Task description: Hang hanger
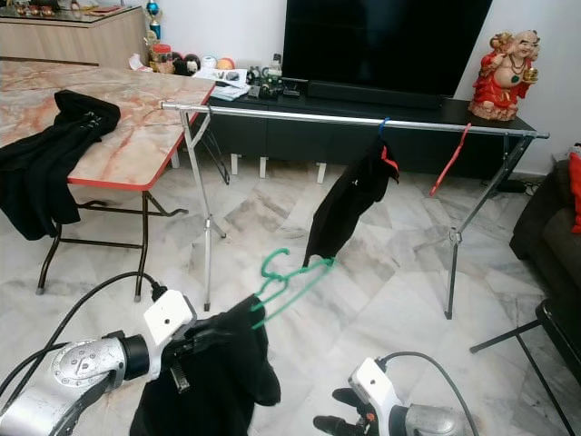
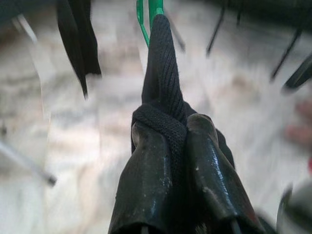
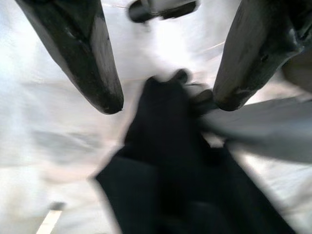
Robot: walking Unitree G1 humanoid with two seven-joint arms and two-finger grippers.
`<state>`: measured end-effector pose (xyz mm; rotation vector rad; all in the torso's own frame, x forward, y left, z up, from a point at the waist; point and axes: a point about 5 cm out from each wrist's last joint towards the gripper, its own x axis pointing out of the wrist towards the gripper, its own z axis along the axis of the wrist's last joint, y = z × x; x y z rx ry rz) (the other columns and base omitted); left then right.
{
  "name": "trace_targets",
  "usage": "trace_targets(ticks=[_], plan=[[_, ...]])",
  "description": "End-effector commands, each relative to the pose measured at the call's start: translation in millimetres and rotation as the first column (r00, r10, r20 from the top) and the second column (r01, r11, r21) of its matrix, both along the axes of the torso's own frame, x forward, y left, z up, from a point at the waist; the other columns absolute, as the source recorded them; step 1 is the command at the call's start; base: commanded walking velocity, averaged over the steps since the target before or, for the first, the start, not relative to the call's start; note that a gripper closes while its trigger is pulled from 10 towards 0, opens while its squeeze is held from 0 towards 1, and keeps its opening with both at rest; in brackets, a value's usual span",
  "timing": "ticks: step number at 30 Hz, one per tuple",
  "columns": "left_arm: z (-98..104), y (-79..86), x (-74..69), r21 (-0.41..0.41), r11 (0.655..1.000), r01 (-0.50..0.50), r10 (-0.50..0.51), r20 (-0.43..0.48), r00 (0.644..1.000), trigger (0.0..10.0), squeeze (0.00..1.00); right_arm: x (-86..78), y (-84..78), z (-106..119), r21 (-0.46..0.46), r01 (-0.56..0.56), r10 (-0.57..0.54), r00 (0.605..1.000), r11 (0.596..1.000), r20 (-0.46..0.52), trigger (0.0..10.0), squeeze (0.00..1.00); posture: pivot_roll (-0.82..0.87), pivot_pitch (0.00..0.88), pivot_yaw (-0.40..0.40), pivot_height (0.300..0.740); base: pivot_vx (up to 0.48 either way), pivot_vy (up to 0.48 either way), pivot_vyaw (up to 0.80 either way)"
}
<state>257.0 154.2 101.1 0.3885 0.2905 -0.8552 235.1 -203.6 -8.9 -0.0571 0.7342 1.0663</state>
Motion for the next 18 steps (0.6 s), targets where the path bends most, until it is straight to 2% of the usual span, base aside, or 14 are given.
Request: trace_targets(ticks=[1,2,3,6,7,10,12,14,17,18], plan=[[-6.2,0.9,-3.0,0.073,0.996,0.048,-0.047,-0.015,0.999,10.0,0.00,2.0,-2.7,9.4,0.035,-0.055,0.055,0.998,0.998,0.006,10.0,0.00,0.11,0.000,-0.066,0.740,0.000,0.000,0.00],[-6.2,0.9,-3.0,0.073,0.996,0.048,-0.047,-0.015,0.999,10.0,0.00,2.0,-2.7,9.4,0.035,-0.055,0.055,0.998,0.998,0.006,10.0,0.00,0.11,0.000,-0.066,0.740,0.000,0.000,0.00],[-16.9,4.6,-9.8,0.159,0.981,0.112,-0.104,-0.057,0.993,10.0,0.00,7.4,-3.3,18.5,0.054,-0.074,0.072,0.997,0.996,0.039,10.0,0.00,0.11,0.000,-0.065,0.740,0.000,0.000,0.00],[-29.3,11.3,-21.8,0.253,0.941,0.224,-0.194,-0.140,0.971,10.0,0.00,16.5,-3.8,31.4,0.060,-0.093,0.087,0.992,0.994,0.095,10.0,0.00,0.10,0.000,-0.067,0.740,0.000,0.000,0.00],[-32.8,14.4,-28.6,0.264,0.925,0.274,-0.226,-0.197,0.954,10.0,0.00,23.9,-3.6,41.0,0.069,-0.100,0.089,0.986,0.993,0.141,10.0,0.00,0.10,0.000,-0.071,0.740,0.000,0.000,0.00],[-34.1,16.1,-30.5,0.274,0.916,0.293,-0.234,-0.227,0.945,10.0,0.00,30.6,-1.8,51.6,0.104,-0.109,0.089,0.981,0.989,0.174,10.0,0.00,0.10,0.000,-0.073,0.740,0.000,0.000,0.00],[-33.9,17.9,-32.6,0.298,0.893,0.337,-0.266,-0.254,0.930,10.0,0.00,36.3,0.0,61.4,0.125,-0.139,0.112,0.973,0.982,0.200,10.0,0.00,0.11,0.000,-0.077,0.740,0.000,0.000,0.00],[-30.6,18.8,-35.0,0.316,0.863,0.394,-0.312,-0.280,0.908,10.0,0.00,45.3,-1.0,67.6,0.106,-0.135,0.108,0.968,0.985,0.227,10.0,0.00,0.10,0.000,-0.081,0.740,0.000,0.000,0.00],[-19.9,15.4,-34.1,0.283,0.854,0.437,-0.358,-0.291,0.887,10.0,0.00,53.1,0.1,72.7,0.102,-0.139,0.112,0.966,0.985,0.232,10.0,0.00,0.12,0.000,-0.087,0.740,0.000,0.000,0.00],[-11.4,13.4,-31.1,0.275,0.840,0.467,-0.394,-0.282,0.875,10.0,0.00,55.2,4.1,76.1,0.130,-0.168,0.137,0.966,0.977,0.219,10.0,0.00,0.13,0.000,-0.091,0.740,0.000,0.000,0.00]])
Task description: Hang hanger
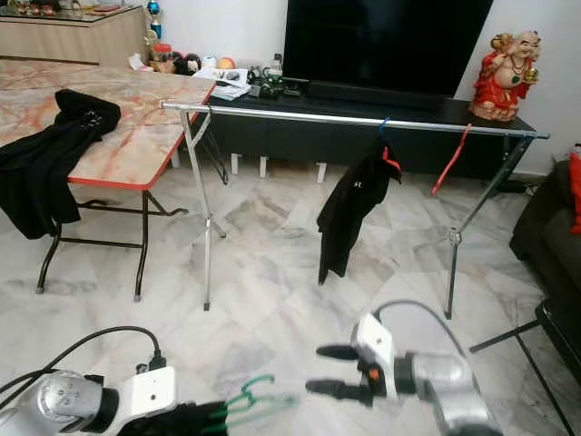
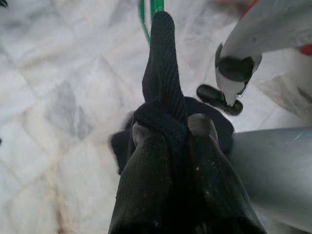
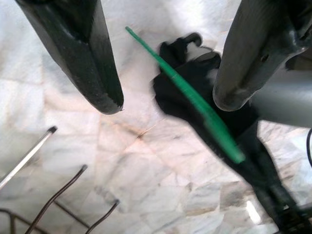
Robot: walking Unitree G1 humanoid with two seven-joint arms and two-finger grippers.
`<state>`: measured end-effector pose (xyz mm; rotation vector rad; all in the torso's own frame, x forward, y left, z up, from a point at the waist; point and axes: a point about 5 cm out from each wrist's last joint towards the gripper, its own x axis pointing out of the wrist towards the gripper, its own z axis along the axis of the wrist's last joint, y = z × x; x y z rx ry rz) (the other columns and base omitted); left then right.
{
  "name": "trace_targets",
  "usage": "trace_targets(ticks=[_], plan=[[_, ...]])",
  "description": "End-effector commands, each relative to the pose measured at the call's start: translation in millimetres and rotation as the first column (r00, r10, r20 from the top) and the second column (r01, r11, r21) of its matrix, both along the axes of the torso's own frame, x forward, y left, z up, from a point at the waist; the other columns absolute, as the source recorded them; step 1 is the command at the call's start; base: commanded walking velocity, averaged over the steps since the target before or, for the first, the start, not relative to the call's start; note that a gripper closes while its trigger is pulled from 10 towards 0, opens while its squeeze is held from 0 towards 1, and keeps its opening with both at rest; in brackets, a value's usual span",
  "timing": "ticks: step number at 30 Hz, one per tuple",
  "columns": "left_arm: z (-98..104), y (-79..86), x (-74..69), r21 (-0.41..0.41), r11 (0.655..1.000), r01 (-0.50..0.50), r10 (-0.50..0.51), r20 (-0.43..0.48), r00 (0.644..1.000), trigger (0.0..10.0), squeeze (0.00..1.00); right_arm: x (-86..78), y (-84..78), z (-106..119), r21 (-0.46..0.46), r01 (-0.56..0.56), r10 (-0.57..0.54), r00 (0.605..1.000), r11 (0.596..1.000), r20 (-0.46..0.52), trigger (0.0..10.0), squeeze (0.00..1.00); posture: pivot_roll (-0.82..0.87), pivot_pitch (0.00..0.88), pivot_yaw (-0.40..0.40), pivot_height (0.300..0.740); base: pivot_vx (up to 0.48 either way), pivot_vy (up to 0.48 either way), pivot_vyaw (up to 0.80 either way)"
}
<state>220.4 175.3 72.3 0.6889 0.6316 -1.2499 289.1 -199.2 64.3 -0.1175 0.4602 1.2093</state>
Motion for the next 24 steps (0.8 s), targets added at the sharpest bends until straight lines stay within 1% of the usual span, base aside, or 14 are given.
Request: trace_targets(ticks=[1,2,3,4,6,7,8,9,10,11,15,18,20,24], plan=[[19.5,-8.1,6.4,-0.033,0.996,0.077,-0.076,0.031,0.997,10.0,0.00,1.4,1.1,3.8,0.028,-0.036,0.037,0.999,0.999,-0.026,10.0,0.00,0.13,0.000,-0.091,0.740,0.000,0.000,0.00],[22.7,-9.4,8.4,-0.041,0.995,0.088,-0.087,0.033,0.996,10.0,0.00,0.3,3.7,3.8,0.041,-0.070,0.072,0.996,0.997,-0.049,10.0,0.15,0.13,0.000,-0.094,0.740,0.000,0.000,0.00],[24.8,-10.3,9.9,-0.048,0.994,0.094,-0.092,0.034,0.995,10.0,0.00,-0.5,5.3,3.7,0.049,-0.092,0.095,0.993,0.995,-0.065,10.0,0.15,0.13,0.000,-0.095,0.740,0.000,0.000,0.00],[28.0,-11.8,11.8,-0.058,0.993,0.106,-0.104,0.034,0.994,10.0,0.00,-3.2,6.3,0.2,0.029,-0.129,0.132,0.987,0.991,-0.096,10.0,0.69,0.13,0.000,-0.095,0.740,0.000,0.000,0.00],[30.0,-13.1,13.3,-0.063,0.991,0.115,-0.113,0.034,0.993,10.0,0.00,-5.1,6.6,-2.1,0.013,-0.154,0.155,0.981,0.988,-0.118,10.0,0.69,0.13,0.000,-0.100,0.740,0.000,0.000,0.00],[35.3,-17.9,17.1,-0.073,0.987,0.144,-0.141,0.042,0.989,10.0,0.00,-8.2,5.3,-11.2,-0.078,-0.187,0.175,0.975,0.979,-0.135,10.0,0.79,0.14,0.000,-0.108,0.740,0.000,0.000,0.00],[38.2,-20.7,18.4,-0.085,0.984,0.155,-0.151,0.045,0.987,10.0,0.00,-8.5,5.8,-13.6,-0.096,-0.190,0.176,0.975,0.977,-0.137,10.0,0.64,0.14,0.000,-0.108,0.740,0.000,0.000,0.00],[42.2,-23.8,19.5,-0.105,0.981,0.163,-0.159,0.046,0.986,10.0,0.00,-9.3,7.6,-15.0,-0.100,-0.206,0.192,0.972,0.973,-0.136,10.0,0.19,0.15,0.000,-0.110,0.740,0.000,0.000,0.00],[45.3,-25.9,20.0,-0.123,0.978,0.169,-0.164,0.046,0.985,10.0,0.00,-9.4,9.5,-15.2,-0.095,-0.217,0.204,0.970,0.972,-0.131,10.0,0.00,0.15,0.000,-0.110,0.740,0.000,0.000,0.00],[50.3,-29.3,21.2,-0.151,0.972,0.181,-0.176,0.051,0.983,10.0,0.00,-8.1,13.2,-16.0,-0.093,-0.213,0.201,0.971,0.973,-0.126,10.0,0.00,0.15,0.000,-0.113,0.740,0.000,0.000,0.00],[51.3,-30.9,21.3,-0.141,0.969,0.205,-0.202,0.037,0.979,10.0,0.00,-8.8,17.5,-17.5,-0.082,-0.233,0.221,0.966,0.969,-0.133,10.0,0.00,0.16,0.000,-0.114,0.740,0.000,0.000,0.00],[54.5,-35.1,21.0,-0.153,0.963,0.220,-0.216,0.041,0.975,10.0,0.00,-3.6,23.8,-18.1,-0.134,-0.211,0.205,0.977,0.968,-0.055,10.0,0.00,0.16,0.000,-0.116,0.740,0.000,0.000,0.00],[56.6,-38.7,19.2,-0.169,0.958,0.231,-0.229,0.034,0.973,10.0,0.00,3.6,28.4,-13.4,-0.107,-0.168,0.168,0.986,0.980,-0.004,10.0,0.00,0.16,0.000,-0.115,0.740,0.000,0.000,0.00],[56.4,-39.8,17.9,-0.168,0.956,0.239,-0.237,0.029,0.971,10.0,0.00,3.3,29.3,-12.6,-0.109,-0.198,0.197,0.980,0.974,-0.013,10.0,0.00,0.17,0.000,-0.115,0.740,0.000,0.000,0.00]])
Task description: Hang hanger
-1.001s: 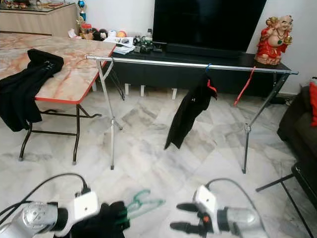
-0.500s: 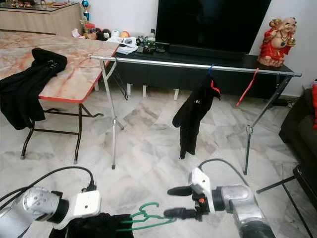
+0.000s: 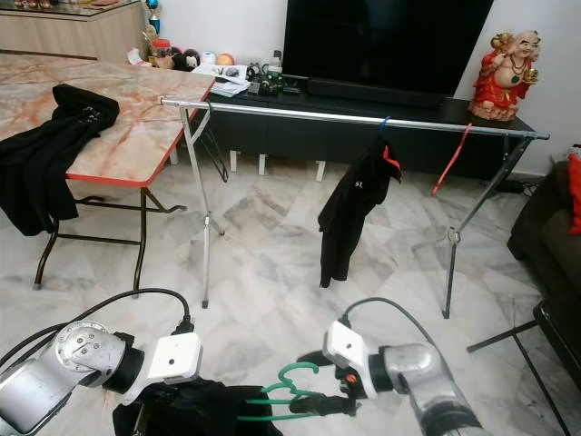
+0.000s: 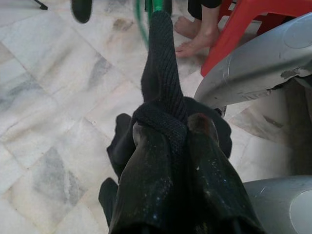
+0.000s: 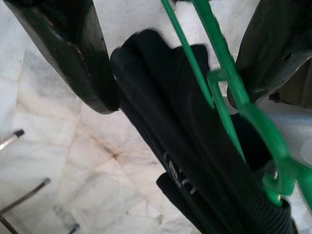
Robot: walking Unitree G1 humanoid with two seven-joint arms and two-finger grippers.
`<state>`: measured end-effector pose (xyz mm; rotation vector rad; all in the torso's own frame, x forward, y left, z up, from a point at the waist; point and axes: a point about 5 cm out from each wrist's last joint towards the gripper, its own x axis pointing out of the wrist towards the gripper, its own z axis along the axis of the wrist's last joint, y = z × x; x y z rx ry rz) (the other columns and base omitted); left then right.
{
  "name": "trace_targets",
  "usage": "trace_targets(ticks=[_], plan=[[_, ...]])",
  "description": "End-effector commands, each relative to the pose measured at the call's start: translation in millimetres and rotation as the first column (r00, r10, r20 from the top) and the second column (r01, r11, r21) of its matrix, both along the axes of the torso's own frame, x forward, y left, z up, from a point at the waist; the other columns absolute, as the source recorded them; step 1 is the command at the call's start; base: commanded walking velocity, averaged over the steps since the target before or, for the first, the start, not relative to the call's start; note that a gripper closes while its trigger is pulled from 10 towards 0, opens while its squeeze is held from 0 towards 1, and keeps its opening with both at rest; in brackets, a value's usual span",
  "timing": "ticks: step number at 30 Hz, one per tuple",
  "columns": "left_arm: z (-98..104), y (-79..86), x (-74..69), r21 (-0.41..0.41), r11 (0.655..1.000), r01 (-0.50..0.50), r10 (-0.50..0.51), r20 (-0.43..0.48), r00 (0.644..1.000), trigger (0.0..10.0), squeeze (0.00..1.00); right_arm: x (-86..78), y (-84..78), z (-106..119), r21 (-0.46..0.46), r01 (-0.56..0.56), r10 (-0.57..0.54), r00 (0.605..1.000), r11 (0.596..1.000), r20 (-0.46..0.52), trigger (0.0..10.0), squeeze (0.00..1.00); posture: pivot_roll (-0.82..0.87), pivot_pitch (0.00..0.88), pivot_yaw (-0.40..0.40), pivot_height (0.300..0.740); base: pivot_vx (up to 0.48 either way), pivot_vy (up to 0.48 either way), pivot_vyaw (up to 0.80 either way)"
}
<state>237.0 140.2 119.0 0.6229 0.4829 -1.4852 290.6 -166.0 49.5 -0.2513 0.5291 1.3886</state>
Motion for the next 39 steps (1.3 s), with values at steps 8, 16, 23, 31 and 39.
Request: trace_targets(ticks=[8,16,23,31,39], plan=[[10.9,-7.6,1.7,-0.022,0.999,0.035,-0.034,0.031,0.999,10.0,0.00,-1.2,-0.1,-1.5,0.007,-0.021,0.021,1.000,1.000,-0.022,10.0,0.00,0.17,0.000,-0.117,0.740,0.000,0.000,0.00],[10.9,-9.1,1.9,-0.023,0.999,0.039,-0.038,0.033,0.999,10.0,0.00,-8.4,4.9,-9.6,-0.005,-0.068,0.067,0.996,0.998,-0.061,0.0,0.00,0.16,0.000,-0.116,0.740,0.000,0.000,0.00],[10.8,-9.8,3.4,-0.024,0.999,0.034,-0.033,0.037,0.999,10.0,0.00,-9.5,6.3,-11.9,-0.006,-0.062,0.061,0.996,0.998,-0.062,0.0,0.00,0.16,0.000,-0.116,0.740,0.000,0.000,0.00],[11.3,-8.8,4.1,-0.021,0.999,0.032,-0.031,0.041,0.999,10.0,0.00,-11.6,6.8,-14.5,-0.009,-0.061,0.061,0.996,0.998,-0.070,0.0,0.00,0.16,0.000,-0.111,0.740,0.000,0.000,0.00],[12.1,-9.7,5.9,-0.023,0.999,0.033,-0.032,0.046,0.998,10.0,0.00,-10.5,6.9,-13.8,-0.006,-0.053,0.053,0.997,0.999,-0.065,0.0,0.00,0.17,0.000,-0.109,0.740,0.000,0.000,0.00]])
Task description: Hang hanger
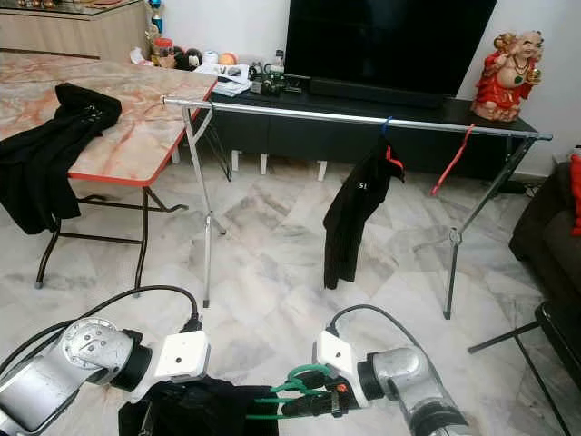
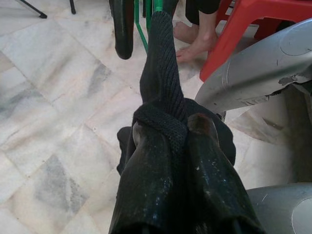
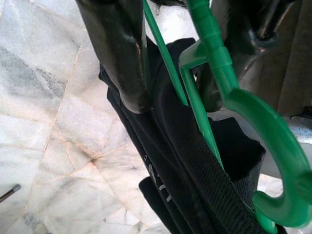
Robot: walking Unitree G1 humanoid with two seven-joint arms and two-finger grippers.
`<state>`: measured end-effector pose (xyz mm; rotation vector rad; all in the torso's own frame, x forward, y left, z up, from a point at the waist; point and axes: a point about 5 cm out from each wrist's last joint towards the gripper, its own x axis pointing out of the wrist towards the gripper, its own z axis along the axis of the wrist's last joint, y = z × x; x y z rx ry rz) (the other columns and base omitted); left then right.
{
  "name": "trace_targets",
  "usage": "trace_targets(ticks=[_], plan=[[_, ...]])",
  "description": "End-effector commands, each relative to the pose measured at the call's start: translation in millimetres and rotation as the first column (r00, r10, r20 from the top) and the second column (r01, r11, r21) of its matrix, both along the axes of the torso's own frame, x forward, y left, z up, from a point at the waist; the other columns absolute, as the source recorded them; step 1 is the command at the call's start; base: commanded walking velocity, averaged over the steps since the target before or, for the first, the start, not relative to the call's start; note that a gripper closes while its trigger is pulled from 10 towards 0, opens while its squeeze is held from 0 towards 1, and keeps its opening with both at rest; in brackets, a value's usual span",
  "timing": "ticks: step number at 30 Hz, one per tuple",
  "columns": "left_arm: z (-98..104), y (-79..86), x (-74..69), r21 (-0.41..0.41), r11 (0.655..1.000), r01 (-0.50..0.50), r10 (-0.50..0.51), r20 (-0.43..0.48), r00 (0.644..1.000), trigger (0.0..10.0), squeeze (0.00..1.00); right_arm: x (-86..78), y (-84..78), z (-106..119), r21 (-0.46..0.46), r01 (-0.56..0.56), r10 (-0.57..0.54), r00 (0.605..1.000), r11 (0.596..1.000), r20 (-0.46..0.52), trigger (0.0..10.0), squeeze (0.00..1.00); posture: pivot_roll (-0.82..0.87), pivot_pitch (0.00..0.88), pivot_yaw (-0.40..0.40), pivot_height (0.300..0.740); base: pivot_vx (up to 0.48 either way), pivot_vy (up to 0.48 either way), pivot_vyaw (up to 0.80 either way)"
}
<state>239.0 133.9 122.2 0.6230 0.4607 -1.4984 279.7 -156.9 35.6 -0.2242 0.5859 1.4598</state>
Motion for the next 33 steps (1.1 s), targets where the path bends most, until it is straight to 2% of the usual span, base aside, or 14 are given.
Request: trace_targets(ticks=[1,33], plan=[[8.9,-3.4,4.0,-0.009,1.000,0.018,-0.017,0.036,0.999,10.0,0.00,0.4,-2.1,0.1,-0.004,0.008,-0.008,1.000,1.000,0.005,0.0,0.00,0.17,0.000,-0.109,0.740,0.000,0.000,0.00],[10.3,-5.9,4.9,-0.010,0.999,0.030,-0.030,0.040,0.999,10.0,0.00,-3.2,6.0,-8.3,0.011,0.067,-0.068,0.996,0.998,0.055,0.0,0.00,0.17,0.000,-0.101,0.740,0.000,0.000,0.00]])
